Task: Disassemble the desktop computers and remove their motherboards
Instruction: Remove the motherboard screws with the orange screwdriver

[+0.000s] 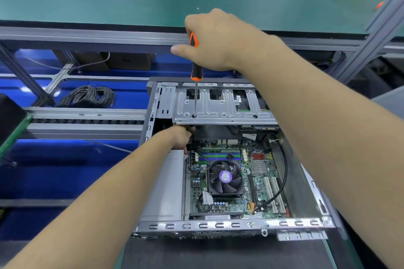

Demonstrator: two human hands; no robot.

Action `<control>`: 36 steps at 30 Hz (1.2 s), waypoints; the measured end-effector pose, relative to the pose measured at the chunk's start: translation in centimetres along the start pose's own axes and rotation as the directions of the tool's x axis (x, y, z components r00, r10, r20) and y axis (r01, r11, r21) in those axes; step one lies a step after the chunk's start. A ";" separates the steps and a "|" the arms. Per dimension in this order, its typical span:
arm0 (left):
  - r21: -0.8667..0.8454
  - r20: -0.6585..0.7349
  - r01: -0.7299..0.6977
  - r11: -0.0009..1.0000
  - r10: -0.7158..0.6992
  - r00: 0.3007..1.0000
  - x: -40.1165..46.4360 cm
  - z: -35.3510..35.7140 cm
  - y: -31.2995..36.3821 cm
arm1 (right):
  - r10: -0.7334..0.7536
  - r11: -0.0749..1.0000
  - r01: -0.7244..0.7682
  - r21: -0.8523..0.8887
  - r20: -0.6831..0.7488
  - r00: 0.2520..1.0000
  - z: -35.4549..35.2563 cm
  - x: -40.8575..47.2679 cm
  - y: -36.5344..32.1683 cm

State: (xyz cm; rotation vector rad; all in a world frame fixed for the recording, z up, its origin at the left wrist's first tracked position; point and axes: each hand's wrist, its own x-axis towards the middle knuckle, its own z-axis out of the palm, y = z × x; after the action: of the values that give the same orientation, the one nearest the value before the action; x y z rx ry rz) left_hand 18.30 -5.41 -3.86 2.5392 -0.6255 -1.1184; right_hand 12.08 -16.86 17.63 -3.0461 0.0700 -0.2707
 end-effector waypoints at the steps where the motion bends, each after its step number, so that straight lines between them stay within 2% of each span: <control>1: 0.009 0.003 0.004 1.000 -0.004 1.000 0.0 0.0 0.0 | 0.005 1.000 -0.005 -0.009 0.007 1.000 -0.1 0.0 -0.1; 4: 0.002 0.029 0.023 1.000 -0.023 0.999 -0.5 -0.1 0.3 | -0.117 0.992 0.112 0.060 0.091 0.989 -0.6 0.1 -0.1; 6: 0.005 0.032 0.019 1.000 -0.019 0.999 -0.5 -0.2 0.3 | -0.176 0.983 0.161 0.092 0.195 0.965 -1.1 -0.1 -0.3; 8: 0.012 0.027 0.017 1.000 -0.017 0.999 -0.6 -0.1 0.3 | -0.162 0.986 0.147 0.080 0.240 0.957 -0.7 0.2 -0.5; 10: 0.028 0.017 0.006 1.000 -0.006 1.000 -0.4 -0.1 0.2 | -0.118 0.993 0.118 0.006 0.156 0.981 0.0 0.3 -0.5; 12: 0.004 0.005 0.005 1.000 -0.005 1.000 -0.4 0.0 0.3 | -0.111 0.993 0.109 0.039 0.067 0.992 0.7 0.2 -0.1; 15: -0.028 -0.014 -0.005 1.000 0.005 1.000 -0.6 -0.1 0.4 | -0.109 0.980 0.096 0.172 0.063 0.992 0.7 -0.4 0.4; 18: -0.068 -0.053 -0.027 0.997 0.023 0.998 -0.6 0.0 0.5 | -0.118 0.984 0.116 0.138 0.001 0.993 0.5 -0.6 0.6; 20: -0.070 0.003 -0.027 0.997 0.027 1.000 -0.7 -0.1 0.4 | -0.114 0.982 0.119 0.147 -0.038 0.993 0.1 -0.6 0.5; 29: -0.028 0.009 0.023 0.999 -0.022 1.000 -0.4 0.1 0.2 | -0.093 0.985 0.091 0.144 0.005 0.996 -0.1 0.3 0.3; 33: -0.057 0.020 0.026 0.998 -0.025 0.999 -0.7 0.0 0.4 | -0.067 0.987 0.063 0.151 0.025 0.997 0.1 0.9 0.5; 36: -0.098 -0.021 0.013 0.995 -0.016 1.000 -0.6 0.1 0.3 | -0.055 0.985 0.050 0.164 0.027 0.998 0.2 1.2 0.6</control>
State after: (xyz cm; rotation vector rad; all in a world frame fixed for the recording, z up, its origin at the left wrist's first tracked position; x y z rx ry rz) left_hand 17.85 -5.37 -3.44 2.4731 -0.5342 -1.0969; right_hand 13.25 -17.50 17.54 -2.8915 -0.0326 -0.2204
